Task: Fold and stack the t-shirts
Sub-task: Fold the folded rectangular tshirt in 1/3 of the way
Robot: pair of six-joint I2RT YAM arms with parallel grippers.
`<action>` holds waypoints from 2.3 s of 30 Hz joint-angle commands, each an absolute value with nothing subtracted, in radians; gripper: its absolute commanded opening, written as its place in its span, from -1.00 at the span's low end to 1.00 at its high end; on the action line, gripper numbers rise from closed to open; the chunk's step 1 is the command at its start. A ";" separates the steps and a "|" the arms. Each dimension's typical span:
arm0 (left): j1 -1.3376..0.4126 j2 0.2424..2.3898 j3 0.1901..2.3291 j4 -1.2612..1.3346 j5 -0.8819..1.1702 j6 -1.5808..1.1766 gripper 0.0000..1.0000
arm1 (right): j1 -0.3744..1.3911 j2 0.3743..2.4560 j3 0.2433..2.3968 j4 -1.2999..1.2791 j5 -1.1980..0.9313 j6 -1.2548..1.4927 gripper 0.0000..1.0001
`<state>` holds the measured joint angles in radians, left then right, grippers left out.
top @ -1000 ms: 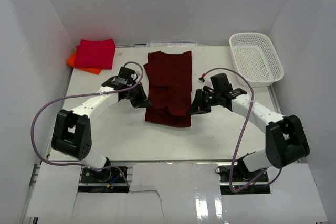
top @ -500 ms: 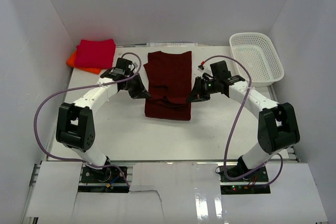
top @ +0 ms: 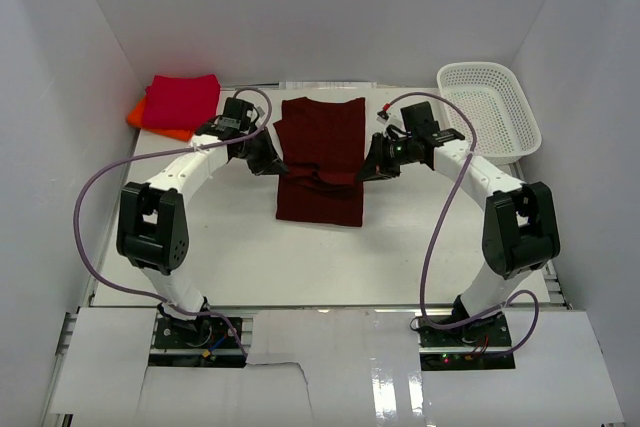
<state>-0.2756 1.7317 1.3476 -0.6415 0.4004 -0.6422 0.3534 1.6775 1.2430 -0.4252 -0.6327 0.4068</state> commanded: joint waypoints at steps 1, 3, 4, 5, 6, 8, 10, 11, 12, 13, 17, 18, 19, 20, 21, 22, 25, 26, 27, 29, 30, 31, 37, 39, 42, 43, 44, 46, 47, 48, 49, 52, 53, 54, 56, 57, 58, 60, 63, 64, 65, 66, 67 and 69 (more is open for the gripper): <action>-0.268 1.733 1.404 -0.635 0.384 -0.623 -1.00 | 0.336 1.700 1.310 -0.446 -0.649 0.371 -0.85; -0.270 1.755 1.420 -0.637 0.383 -0.620 -1.00 | 0.328 1.713 1.327 -0.446 -0.652 0.367 -0.85; -0.268 1.762 1.428 -0.637 0.383 -0.618 -1.00 | 0.322 1.727 1.331 -0.446 -0.655 0.364 -0.85; -0.268 1.769 1.433 -0.640 0.385 -0.618 -1.00 | 0.321 1.733 1.338 -0.446 -0.658 0.362 -0.85; -0.268 1.773 1.446 -0.641 0.385 -0.618 -1.00 | 0.318 1.739 1.344 -0.449 -0.663 0.361 -0.85; -0.268 1.787 1.462 -0.643 0.385 -0.617 -1.00 | 0.310 1.753 1.359 -0.454 -0.663 0.356 -0.85; -0.270 1.801 1.486 -0.646 0.379 -0.614 -1.00 | 0.305 1.762 1.373 -0.457 -0.663 0.351 -0.85; -0.268 1.804 1.493 -0.652 0.371 -0.612 -1.00 | 0.304 1.766 1.376 -0.459 -0.663 0.350 -0.85; -0.268 1.812 1.500 -0.653 0.367 -0.609 -1.00 | 0.302 1.770 1.377 -0.459 -0.664 0.348 -0.85; -0.268 1.825 1.512 -0.657 0.365 -0.606 -1.00 | 0.299 1.781 1.384 -0.459 -0.666 0.345 -0.85; -0.267 1.853 1.537 -0.661 0.364 -0.603 -1.00 | 0.293 1.809 1.411 -0.462 -0.672 0.336 -0.85; -0.267 1.856 1.542 -0.661 0.361 -0.601 -1.00 | 0.288 1.819 1.419 -0.465 -0.675 0.334 -0.84; -0.265 1.861 1.548 -0.664 0.359 -0.601 -1.00 | 0.287 1.824 1.427 -0.468 -0.675 0.331 -0.85; -0.265 1.864 1.560 -0.664 0.360 -0.601 -1.00 | 0.285 1.828 1.445 -0.469 -0.676 0.330 -0.85; -0.265 1.868 1.563 -0.666 0.360 -0.601 -1.00 | 0.284 1.838 1.456 -0.480 -0.678 0.327 -0.85; -0.265 1.871 1.568 -0.667 0.360 -0.601 -1.00 | 0.282 1.842 1.463 -0.483 -0.678 0.327 -0.85; -0.265 1.882 1.583 -0.670 0.357 -0.598 -1.00 | 0.279 1.861 1.499 -0.497 -0.678 0.322 -0.85; -0.264 1.885 1.588 -0.670 0.354 -0.598 -1.00 | 0.278 1.865 1.505 -0.497 -0.680 0.322 -0.85; -0.262 1.894 1.592 -0.672 0.353 -0.597 -1.00 | 0.276 1.876 1.519 -0.497 -0.681 0.321 -0.85; -0.258 1.904 1.600 -0.672 0.354 -0.595 -1.00 | 0.273 1.885 1.531 -0.499 -0.683 0.321 -0.85; -0.256 1.908 1.609 -0.672 0.354 -0.595 -1.00 | 0.268 1.896 1.542 -0.499 -0.684 0.321 -0.85; -0.255 1.919 1.614 -0.673 0.354 -0.595 -1.00 | 0.267 1.901 1.548 -0.497 -0.684 0.321 -0.85; -0.247 1.963 1.684 -0.686 0.354 -0.591 -1.00 | 0.255 1.940 1.595 -0.505 -0.690 0.314 -0.85; -0.247 1.983 1.698 -0.687 0.354 -0.589 -1.00 | 0.253 1.956 1.606 -0.508 -0.693 0.311 -0.84; -0.247 2.011 1.726 -0.690 0.354 -0.588 -1.00 | 0.249 1.976 1.620 -0.506 -0.696 0.305 -0.85; -0.245 2.019 1.741 -0.690 0.353 -0.586 -1.00 | 0.247 1.982 1.623 -0.505 -0.696 0.305 -0.85; -0.245 2.025 1.749 -0.690 0.353 -0.586 -1.00 | 0.247 1.986 1.631 -0.505 -0.696 0.301 -0.85; -0.245 2.048 1.766 -0.693 0.351 -0.584 -1.00 | 0.242 2.005 1.635 -0.502 -0.699 0.296 -0.85; -0.245 2.054 1.778 -0.692 0.351 -0.584 -1.00 | 0.242 2.011 1.640 -0.500 -0.701 0.295 -0.84; -0.247 2.068 1.784 -0.692 0.353 -0.584 -1.00 | 0.241 2.023 1.647 -0.500 -0.706 0.293 -0.85; -0.247 2.072 1.789 -0.692 0.351 -0.584 -1.00 | 0.239 2.029 1.652 -0.500 -0.707 0.291 -0.84; -0.245 2.092 1.805 -0.692 0.350 -0.583 -1.00 | 0.238 2.054 1.669 -0.499 -0.707 0.288 -0.85; -0.247 2.097 1.807 -0.692 0.348 -0.581 -1.00 | 0.238 2.060 1.672 -0.496 -0.712 0.288 -0.85; -0.245 2.098 1.810 -0.692 0.345 -0.581 -1.00 | 0.236 2.074 1.681 -0.491 -0.715 0.287 -0.85; -0.247 2.108 1.813 -0.692 0.339 -0.580 -1.00 | 0.236 2.085 1.689 -0.485 -0.718 0.285 -0.85; -0.245 2.114 1.815 -0.692 0.337 -0.580 -1.00 | 0.235 2.097 1.693 -0.482 -0.718 0.285 -0.84; -0.245 2.118 1.816 -0.692 0.339 -0.580 -1.00 | 0.233 2.102 1.703 -0.479 -0.718 0.285 -0.85; -0.247 2.126 1.815 -0.687 0.336 -0.580 -1.00 | 0.232 2.123 1.715 -0.477 -0.719 0.285 -0.85; -0.247 2.138 1.812 -0.680 0.341 -0.580 -1.00 | 0.229 2.151 1.739 -0.476 -0.721 0.287 -0.85; -0.247 2.141 1.812 -0.675 0.341 -0.580 -1.00 | 0.227 2.157 1.744 -0.472 -0.722 0.288 -0.85; -0.247 2.146 1.812 -0.672 0.342 -0.581 -1.00 | 0.227 2.167 1.752 -0.468 -0.726 0.288 -0.85; -0.247 2.151 1.815 -0.670 0.345 -0.581 -1.00 | 0.226 2.174 1.753 -0.463 -0.726 0.290 -0.85; -0.245 2.154 1.818 -0.667 0.350 -0.581 -1.00 | 0.225 2.178 1.759 -0.462 -0.727 0.291 -0.85; -0.245 2.164 1.821 -0.664 0.357 -0.583 -1.00 | 0.221 2.194 1.766 -0.457 -0.729 0.293 -0.85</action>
<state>-0.2520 2.1674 1.7836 -0.6853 0.3511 -0.5911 0.2317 2.1761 1.7138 -0.4908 -0.7059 0.3054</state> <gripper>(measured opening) 0.034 0.081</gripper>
